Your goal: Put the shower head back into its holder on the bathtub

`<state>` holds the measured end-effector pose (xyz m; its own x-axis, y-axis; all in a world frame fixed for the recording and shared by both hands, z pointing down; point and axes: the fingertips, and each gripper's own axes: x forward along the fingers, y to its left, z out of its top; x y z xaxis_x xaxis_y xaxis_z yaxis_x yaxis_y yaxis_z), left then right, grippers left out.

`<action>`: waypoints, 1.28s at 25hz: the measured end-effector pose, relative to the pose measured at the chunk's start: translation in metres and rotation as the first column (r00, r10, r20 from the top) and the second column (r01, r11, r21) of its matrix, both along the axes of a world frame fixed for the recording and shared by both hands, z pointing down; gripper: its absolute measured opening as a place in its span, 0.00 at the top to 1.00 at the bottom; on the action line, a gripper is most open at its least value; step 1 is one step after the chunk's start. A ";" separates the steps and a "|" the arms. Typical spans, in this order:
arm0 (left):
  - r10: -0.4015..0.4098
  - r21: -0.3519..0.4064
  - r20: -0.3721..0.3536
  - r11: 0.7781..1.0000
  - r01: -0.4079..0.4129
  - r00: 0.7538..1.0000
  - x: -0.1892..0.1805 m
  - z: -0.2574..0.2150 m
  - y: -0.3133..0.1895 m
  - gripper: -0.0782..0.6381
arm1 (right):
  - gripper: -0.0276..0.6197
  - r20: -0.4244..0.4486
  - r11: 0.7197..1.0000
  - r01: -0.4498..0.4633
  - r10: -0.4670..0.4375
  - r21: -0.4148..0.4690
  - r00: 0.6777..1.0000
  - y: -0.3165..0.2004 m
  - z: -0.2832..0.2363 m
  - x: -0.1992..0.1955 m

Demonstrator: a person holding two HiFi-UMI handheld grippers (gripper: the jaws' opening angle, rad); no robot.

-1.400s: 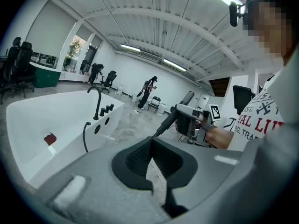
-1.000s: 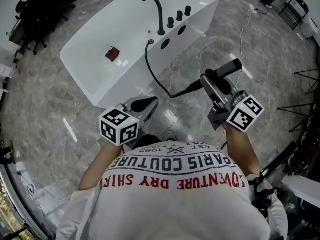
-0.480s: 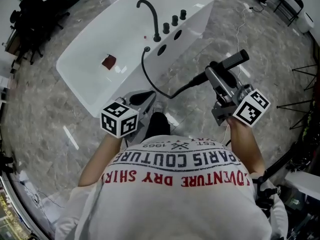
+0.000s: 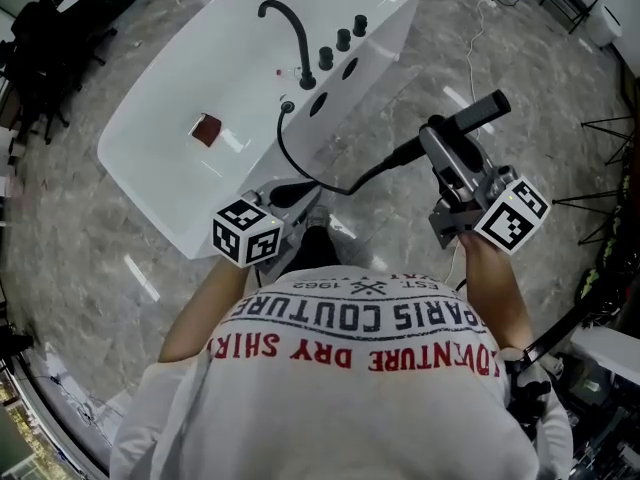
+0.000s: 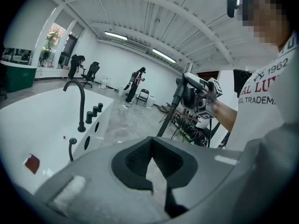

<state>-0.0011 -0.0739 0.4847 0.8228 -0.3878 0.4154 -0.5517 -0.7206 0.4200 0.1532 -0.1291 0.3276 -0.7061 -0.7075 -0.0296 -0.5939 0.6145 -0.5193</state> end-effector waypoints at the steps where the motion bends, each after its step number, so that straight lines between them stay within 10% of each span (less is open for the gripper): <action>1: 0.009 -0.002 0.000 1.000 -0.009 1.000 0.000 0.003 -0.005 0.88 | 0.75 -0.006 1.000 -0.005 0.005 -0.001 1.000 -0.005 -0.001 -0.001; 11: 0.132 -0.070 0.106 0.990 -0.125 0.986 0.015 0.071 -0.024 0.69 | 0.75 0.007 0.999 -0.045 0.046 -0.014 0.999 -0.025 -0.010 0.007; 22: 0.359 -0.094 0.252 0.933 -0.346 0.899 0.067 0.145 0.004 0.66 | 0.75 0.022 1.000 -0.020 0.020 -0.009 1.000 -0.006 -0.039 0.014; 32: 0.390 -0.066 0.368 0.916 -0.395 0.844 0.081 0.201 -0.005 0.66 | 0.75 0.031 1.000 -0.023 0.023 -0.005 0.999 0.000 -0.054 0.022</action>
